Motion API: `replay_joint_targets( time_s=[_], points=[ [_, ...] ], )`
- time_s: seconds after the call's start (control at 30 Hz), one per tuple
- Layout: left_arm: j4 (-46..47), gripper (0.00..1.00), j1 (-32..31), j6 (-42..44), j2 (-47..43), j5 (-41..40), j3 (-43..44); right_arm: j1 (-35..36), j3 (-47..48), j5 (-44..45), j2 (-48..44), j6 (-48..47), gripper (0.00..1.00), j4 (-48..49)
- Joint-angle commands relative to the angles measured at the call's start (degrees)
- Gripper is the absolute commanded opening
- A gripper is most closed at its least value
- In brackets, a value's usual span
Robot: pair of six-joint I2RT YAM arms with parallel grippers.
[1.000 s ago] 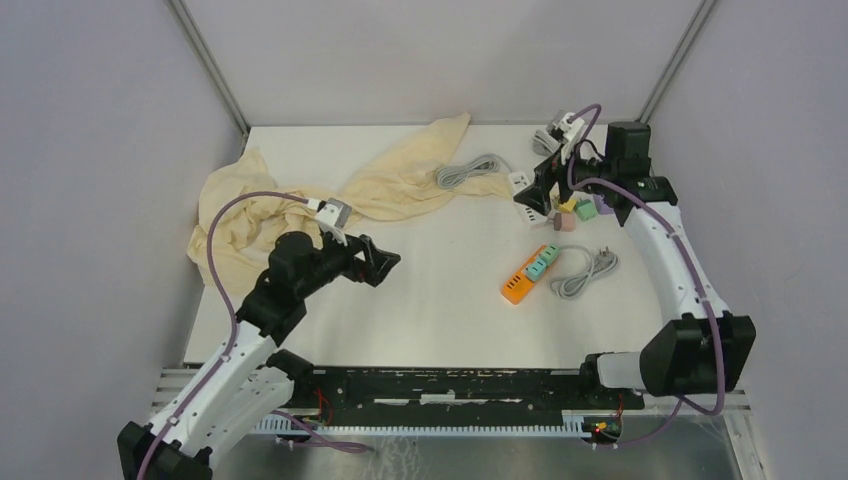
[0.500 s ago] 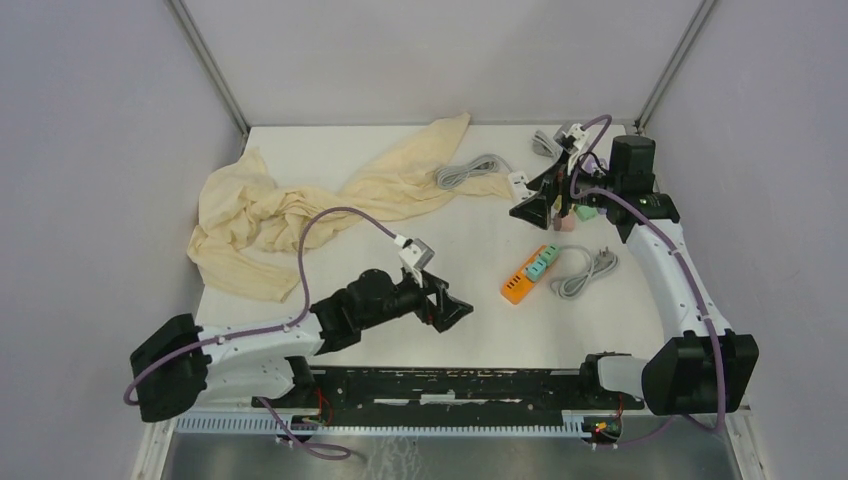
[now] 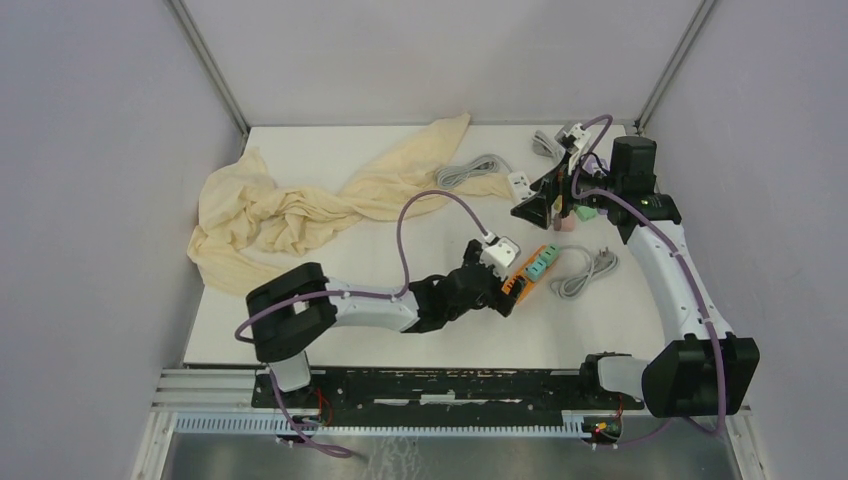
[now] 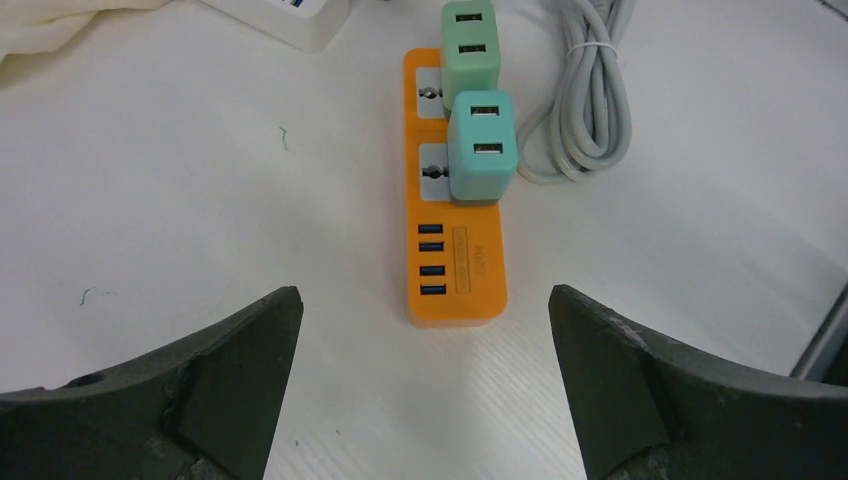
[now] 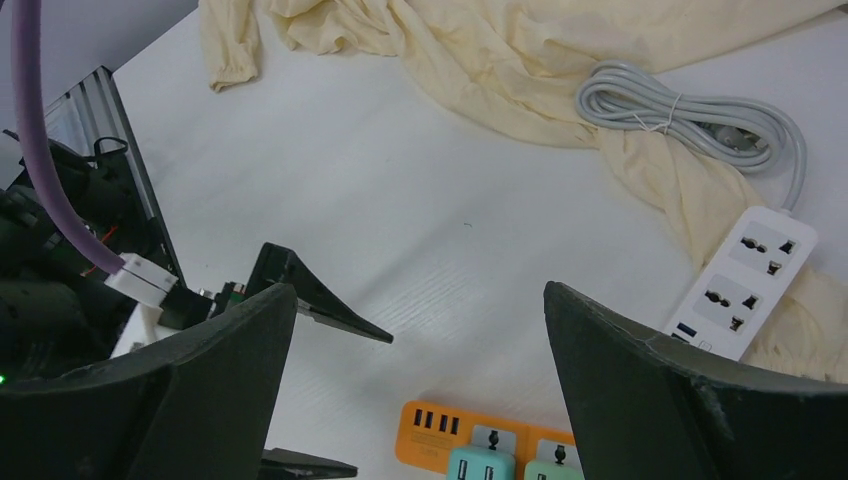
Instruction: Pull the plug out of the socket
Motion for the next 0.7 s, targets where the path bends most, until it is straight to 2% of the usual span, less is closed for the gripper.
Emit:
replay_joint_targets(
  time_s=[0.0,0.17,0.37,0.6,0.67],
  points=[
    [-8.13,0.99,-0.22,1.17,6.19,-2.63,8.95,-0.27,2.85,1.04,-1.22,-0.39,1.00,-0.12],
    [-13.71,1.00,-0.19,-2.07,11.20,1.11,15.58,-0.52,2.76,1.36,-0.97,-0.49,1.00,-0.12],
    [-16.75,0.93,-0.18,-4.15,14.69,3.73,20.06,-0.54,2.77,1.25,-0.03,-0.25,1.00,0.05],
    [-27.23,0.88,-0.18,-5.47,21.13,0.67,29.56,-0.70,2.62,1.56,0.02,-0.32,1.00,0.14],
    [-28.29,0.82,-0.18,-5.08,21.81,0.42,30.51,-0.87,2.57,1.48,0.15,-0.32,1.00,0.23]
  ],
)
